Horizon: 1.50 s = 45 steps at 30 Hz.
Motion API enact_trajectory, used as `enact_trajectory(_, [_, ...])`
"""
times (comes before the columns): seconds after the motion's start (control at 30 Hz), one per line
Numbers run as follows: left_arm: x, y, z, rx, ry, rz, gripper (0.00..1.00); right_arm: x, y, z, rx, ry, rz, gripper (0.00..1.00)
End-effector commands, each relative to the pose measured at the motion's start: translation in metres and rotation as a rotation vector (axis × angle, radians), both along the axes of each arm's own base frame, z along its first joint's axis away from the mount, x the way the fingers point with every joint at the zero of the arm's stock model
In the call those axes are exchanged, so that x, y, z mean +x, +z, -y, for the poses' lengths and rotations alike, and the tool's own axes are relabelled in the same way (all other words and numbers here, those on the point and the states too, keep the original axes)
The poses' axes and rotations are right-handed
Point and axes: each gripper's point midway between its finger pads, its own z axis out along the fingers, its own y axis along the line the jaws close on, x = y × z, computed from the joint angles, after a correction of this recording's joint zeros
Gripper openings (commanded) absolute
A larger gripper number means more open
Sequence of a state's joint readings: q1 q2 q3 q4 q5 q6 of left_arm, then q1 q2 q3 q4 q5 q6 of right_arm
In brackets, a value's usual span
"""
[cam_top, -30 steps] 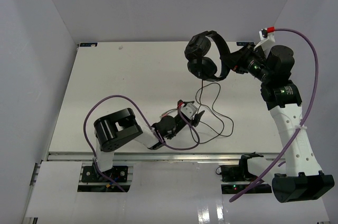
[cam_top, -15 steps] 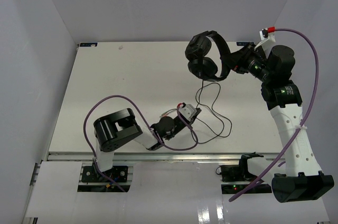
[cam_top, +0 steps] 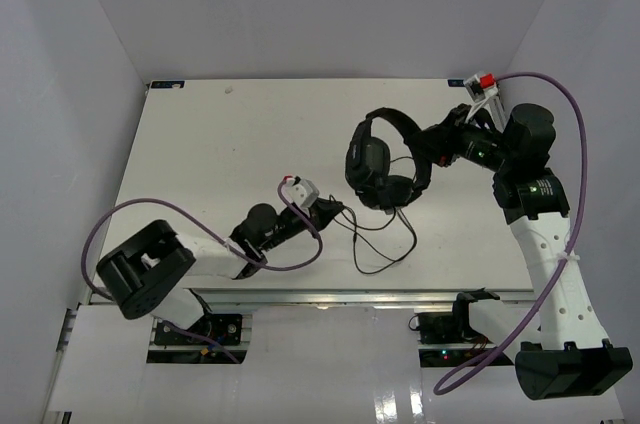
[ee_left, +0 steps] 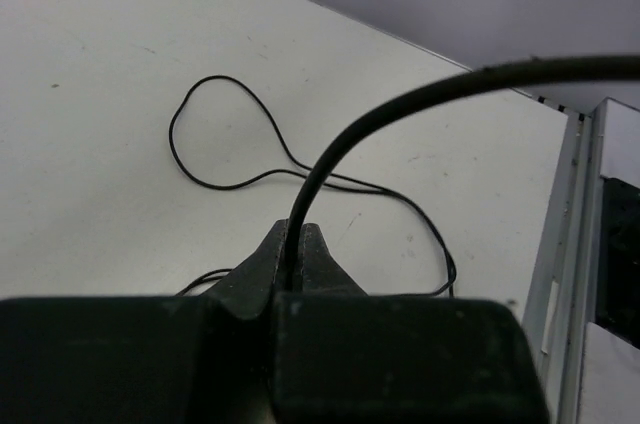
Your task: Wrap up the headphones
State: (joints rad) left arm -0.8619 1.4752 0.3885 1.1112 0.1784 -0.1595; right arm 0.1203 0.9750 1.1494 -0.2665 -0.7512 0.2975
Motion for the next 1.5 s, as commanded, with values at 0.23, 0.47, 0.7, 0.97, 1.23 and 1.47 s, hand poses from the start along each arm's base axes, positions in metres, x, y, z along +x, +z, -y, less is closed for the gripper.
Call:
enact_trajectory(0.23, [0.017,0.034,-0.035,0.129,-0.226,-0.316,0.00,-0.049,-0.008,0.004,-0.350,0.245,0.381,0.08])
enact_trajectory(0.47, [0.005,0.054,-0.040,0.212,-0.322,-0.529,0.00,-0.045,-0.072,0.028,-0.621,0.215,0.370,0.08])
enact_trajectory(0.7, [-0.011,0.069,-0.036,0.156,-0.377,-0.743,0.00,-0.029,-0.110,0.031,-0.787,0.143,0.398,0.08])
enact_trajectory(0.97, [-0.010,0.098,-0.026,0.095,-0.426,-0.836,0.00,0.024,-0.122,0.043,-0.878,-0.175,0.361,0.08])
enact_trajectory(1.23, [-0.010,0.124,-0.016,0.055,-0.476,-0.879,0.00,0.055,-0.113,0.036,-0.888,-0.369,0.408,0.08])
enact_trajectory(1.47, [-0.016,0.124,-0.010,0.079,-0.556,-0.934,0.00,0.071,-0.095,0.022,-0.928,-0.408,0.485,0.08])
